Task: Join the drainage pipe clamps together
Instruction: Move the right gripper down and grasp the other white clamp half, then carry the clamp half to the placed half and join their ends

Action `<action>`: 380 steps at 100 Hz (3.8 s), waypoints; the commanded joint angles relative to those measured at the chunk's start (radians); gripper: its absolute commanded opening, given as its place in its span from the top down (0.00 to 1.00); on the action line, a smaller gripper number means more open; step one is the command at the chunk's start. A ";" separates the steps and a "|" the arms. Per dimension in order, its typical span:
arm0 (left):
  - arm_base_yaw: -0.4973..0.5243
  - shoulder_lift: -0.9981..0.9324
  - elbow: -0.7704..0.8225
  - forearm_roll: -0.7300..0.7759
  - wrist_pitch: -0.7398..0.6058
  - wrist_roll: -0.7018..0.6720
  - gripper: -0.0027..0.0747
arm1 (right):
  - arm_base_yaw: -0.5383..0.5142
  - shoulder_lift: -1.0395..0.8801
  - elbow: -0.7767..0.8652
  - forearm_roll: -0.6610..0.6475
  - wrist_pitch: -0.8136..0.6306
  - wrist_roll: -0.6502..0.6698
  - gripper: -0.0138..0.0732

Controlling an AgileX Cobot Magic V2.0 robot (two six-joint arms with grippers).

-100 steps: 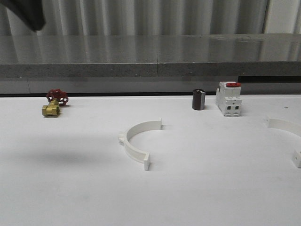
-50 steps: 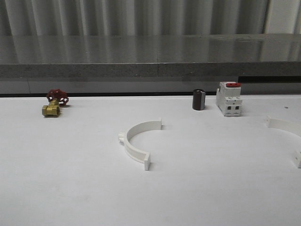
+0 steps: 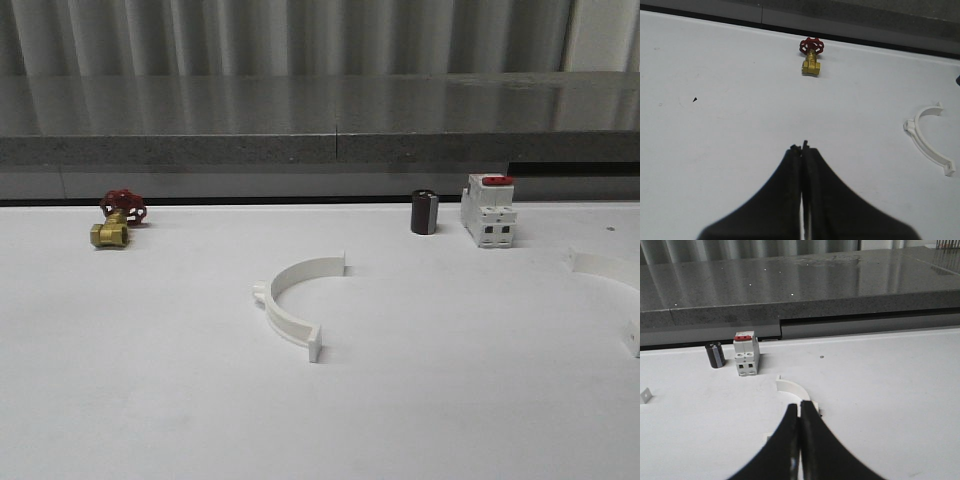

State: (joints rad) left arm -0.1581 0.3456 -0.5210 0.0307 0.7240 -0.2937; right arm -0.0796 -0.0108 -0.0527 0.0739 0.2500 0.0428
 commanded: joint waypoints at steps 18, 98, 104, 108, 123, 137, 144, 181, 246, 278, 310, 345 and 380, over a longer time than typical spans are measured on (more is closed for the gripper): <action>0.002 -0.048 -0.004 -0.013 -0.100 0.003 0.99 | 0.001 0.155 -0.244 0.019 0.156 -0.007 0.92; 0.002 -0.048 -0.004 -0.013 -0.100 0.003 0.99 | -0.003 1.142 -0.763 -0.018 0.472 -0.010 0.21; 0.002 -0.048 -0.004 -0.013 -0.100 0.003 0.99 | -0.003 1.215 -0.804 -0.018 0.519 -0.010 0.21; 0.002 -0.048 -0.004 -0.013 -0.100 0.003 0.99 | -0.005 1.257 -0.835 -0.018 0.551 -0.009 0.21; 0.002 -0.048 -0.004 -0.013 -0.100 0.003 0.99 | -0.016 1.428 -0.952 -0.011 0.626 -0.009 0.21; 0.002 -0.048 -0.004 -0.013 -0.100 0.003 0.99 | -0.023 1.548 -1.052 -0.011 0.633 -0.009 0.21; 0.002 -0.048 -0.004 -0.013 -0.100 0.003 0.99 | -0.026 1.605 -1.095 -0.012 0.636 -0.009 0.21; 0.002 -0.048 -0.004 -0.013 -0.100 0.003 0.99 | -0.043 1.851 -1.247 -0.011 0.671 -0.009 0.21; 0.002 -0.048 -0.004 -0.013 -0.100 0.003 0.99 | -0.045 1.942 -1.304 -0.007 0.619 -0.009 0.72; 0.002 -0.048 -0.004 -0.013 -0.100 0.003 0.99 | -0.042 1.929 -1.320 0.033 0.655 0.011 0.73; 0.002 -0.048 -0.004 -0.013 -0.100 0.003 0.99 | 0.133 1.876 -1.403 0.028 0.774 0.227 0.73; 0.002 -0.048 -0.004 -0.013 -0.100 0.003 0.99 | 0.354 1.876 -1.457 0.035 0.820 0.444 0.73; 0.002 -0.048 -0.004 -0.013 -0.100 0.003 0.99 | 0.465 1.925 -1.457 0.037 0.771 0.535 0.73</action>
State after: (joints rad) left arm -0.1581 0.2897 -0.4998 0.0159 0.7032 -0.2937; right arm 0.3792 1.9464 -1.4806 0.1058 1.0339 0.5575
